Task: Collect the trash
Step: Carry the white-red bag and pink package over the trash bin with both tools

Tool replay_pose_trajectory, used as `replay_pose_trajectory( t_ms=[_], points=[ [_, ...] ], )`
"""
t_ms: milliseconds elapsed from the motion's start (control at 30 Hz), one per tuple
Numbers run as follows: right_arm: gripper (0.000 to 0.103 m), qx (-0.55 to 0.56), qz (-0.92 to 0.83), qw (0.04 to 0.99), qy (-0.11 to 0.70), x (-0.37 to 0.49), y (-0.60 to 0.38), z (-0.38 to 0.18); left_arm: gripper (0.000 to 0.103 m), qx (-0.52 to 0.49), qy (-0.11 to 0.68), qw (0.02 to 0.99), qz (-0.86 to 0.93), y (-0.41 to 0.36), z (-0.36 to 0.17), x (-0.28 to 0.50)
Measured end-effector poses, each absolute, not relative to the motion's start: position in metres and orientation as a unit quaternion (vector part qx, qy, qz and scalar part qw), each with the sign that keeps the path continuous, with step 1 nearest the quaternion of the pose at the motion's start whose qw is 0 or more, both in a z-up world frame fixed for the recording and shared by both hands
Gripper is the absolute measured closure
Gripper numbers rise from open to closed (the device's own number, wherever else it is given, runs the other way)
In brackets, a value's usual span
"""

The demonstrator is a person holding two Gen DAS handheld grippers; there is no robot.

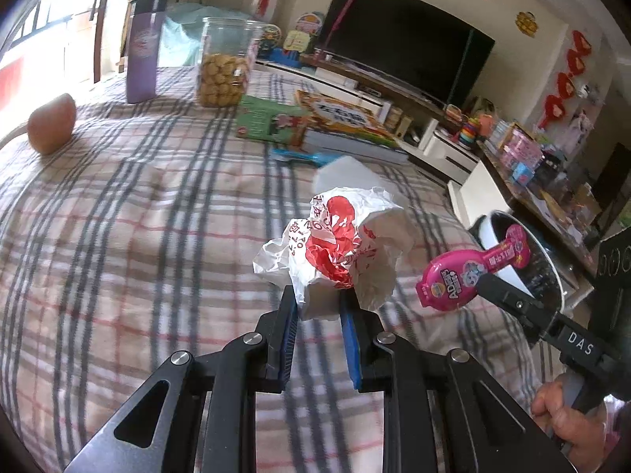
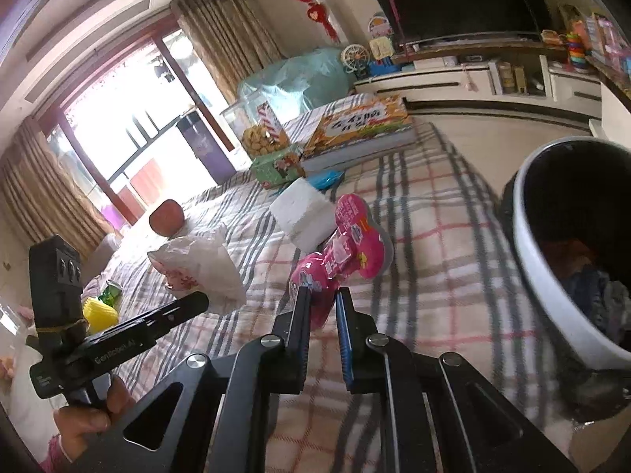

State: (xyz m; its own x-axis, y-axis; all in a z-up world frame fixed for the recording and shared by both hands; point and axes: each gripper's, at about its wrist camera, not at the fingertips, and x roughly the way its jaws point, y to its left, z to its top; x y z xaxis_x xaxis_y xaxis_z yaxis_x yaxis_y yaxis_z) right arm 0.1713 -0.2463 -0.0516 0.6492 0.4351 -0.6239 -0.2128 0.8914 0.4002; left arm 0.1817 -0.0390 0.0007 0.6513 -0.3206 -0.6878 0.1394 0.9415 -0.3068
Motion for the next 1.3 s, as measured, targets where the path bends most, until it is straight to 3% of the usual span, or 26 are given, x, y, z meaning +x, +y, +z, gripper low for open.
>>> replay_pose_trajectory(
  t_ms=[167, 200, 233, 433, 600, 700, 733, 867, 933, 1167, 1200, 1233, 1300],
  points=[
    [0.092, 0.153, 0.175, 0.899, 0.371, 0.161, -0.260, -0.047, 0.083, -0.106, 0.401, 0.898, -0.148, -0.058, 0.002, 0.179],
    [0.094, 0.154, 0.174, 0.900, 0.370, 0.159, -0.263, -0.047, 0.083, -0.104, 0.401, 0.898, -0.150, -0.060, 0.002, 0.179],
    [0.103, 0.155, 0.173, 0.900, 0.370, 0.157, -0.266, -0.046, 0.083, -0.102, 0.401, 0.897, -0.153, -0.064, 0.002, 0.179],
    [0.103, 0.145, 0.166, 0.893, 0.393, 0.159, -0.270, -0.056, 0.083, -0.095, 0.404, 0.896, -0.160, -0.076, 0.000, 0.181],
    [0.093, 0.137, 0.163, 0.891, 0.400, 0.158, -0.271, -0.063, 0.083, -0.097, 0.407, 0.895, -0.154, -0.075, -0.003, 0.181],
    [0.068, 0.086, 0.184, 0.893, 0.401, 0.160, -0.262, -0.059, 0.083, -0.101, 0.410, 0.894, -0.150, -0.071, -0.005, 0.182],
    [0.053, 0.072, 0.190, 0.893, 0.401, 0.161, -0.259, -0.058, 0.083, -0.103, 0.411, 0.894, -0.148, -0.070, -0.006, 0.183],
    [0.034, -0.034, 0.230, 0.884, 0.406, 0.172, -0.245, -0.050, 0.083, -0.108, 0.415, 0.891, -0.145, -0.067, -0.010, 0.184],
    [0.029, -0.075, 0.244, 0.871, 0.420, 0.182, -0.243, -0.052, 0.083, -0.111, 0.418, 0.890, -0.144, -0.066, -0.012, 0.184],
    [0.030, -0.177, 0.249, 0.832, 0.464, 0.205, -0.238, -0.072, 0.083, -0.116, 0.424, 0.887, -0.140, -0.067, -0.017, 0.186],
    [0.033, -0.178, 0.250, 0.830, 0.466, 0.205, -0.235, -0.074, 0.083, -0.114, 0.424, 0.887, -0.139, -0.068, -0.017, 0.186],
    [0.050, -0.175, 0.253, 0.829, 0.467, 0.204, -0.234, -0.075, 0.083, -0.113, 0.425, 0.887, -0.140, -0.068, -0.016, 0.186],
    [0.051, -0.166, 0.250, 0.835, 0.461, 0.200, -0.231, -0.075, 0.083, -0.115, 0.425, 0.887, -0.139, -0.068, -0.016, 0.186]
  ],
)
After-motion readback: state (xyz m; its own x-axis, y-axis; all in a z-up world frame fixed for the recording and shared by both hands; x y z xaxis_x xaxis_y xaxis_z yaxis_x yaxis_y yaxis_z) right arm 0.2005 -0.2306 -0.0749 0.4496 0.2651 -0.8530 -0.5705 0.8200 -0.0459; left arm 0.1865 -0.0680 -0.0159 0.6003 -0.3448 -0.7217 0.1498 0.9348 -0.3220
